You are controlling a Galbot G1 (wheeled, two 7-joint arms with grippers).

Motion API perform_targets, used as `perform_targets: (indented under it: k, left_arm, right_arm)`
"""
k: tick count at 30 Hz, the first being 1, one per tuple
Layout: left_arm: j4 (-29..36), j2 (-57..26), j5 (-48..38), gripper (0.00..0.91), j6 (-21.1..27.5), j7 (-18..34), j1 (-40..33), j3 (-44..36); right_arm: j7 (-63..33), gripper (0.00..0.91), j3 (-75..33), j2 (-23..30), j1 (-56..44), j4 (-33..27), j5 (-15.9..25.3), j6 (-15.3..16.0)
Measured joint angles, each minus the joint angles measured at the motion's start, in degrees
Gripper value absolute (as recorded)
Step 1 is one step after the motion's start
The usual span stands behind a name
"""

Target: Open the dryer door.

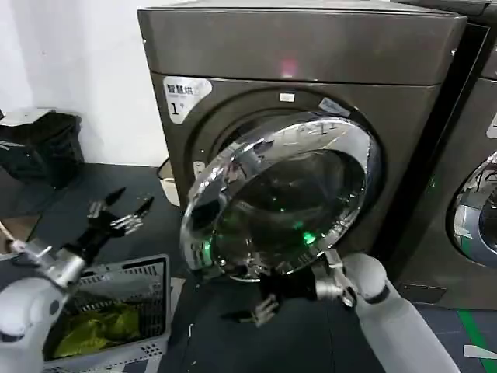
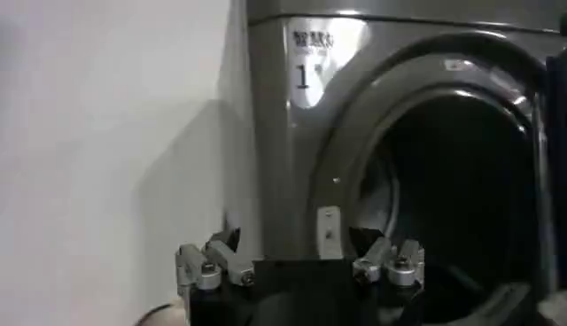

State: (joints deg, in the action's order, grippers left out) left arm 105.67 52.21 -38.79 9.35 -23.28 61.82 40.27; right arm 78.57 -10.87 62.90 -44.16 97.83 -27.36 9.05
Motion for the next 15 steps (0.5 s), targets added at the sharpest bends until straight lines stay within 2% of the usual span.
perform_targets:
  k: [4,6,12,15]
  left_arm:
    - [-4.96,-2.61,-4.41,0.907,-1.71,-2.09,-6.68,-8.38]
    - [-7.2,-3.07,-6.37,0.907,-1.72,-3.15,-10.38,-12.71]
    - [-11.31,-1.11,-6.75,0.907,-1.53,-7.22,-19.41,-23.87]
    - [-11.33,0.33,-6.08,0.907,-1.25,-7.94,-21.78,-27.14]
  right_arm:
    - [0.73,0.907,-5.81,-1.82,-3.86,2.33,-1.8,-0.97]
    - [0.39,0.907,-10.26,-1.84,-6.27,3.47,0.16,-1.66]
    - [-1.88,0.907,-28.7,1.15,-14.52,6.39,1.57,-2.79]
    - [-5.1,0.907,-38.4,1.91,-18.71,8.77,-0.36,-2.42]
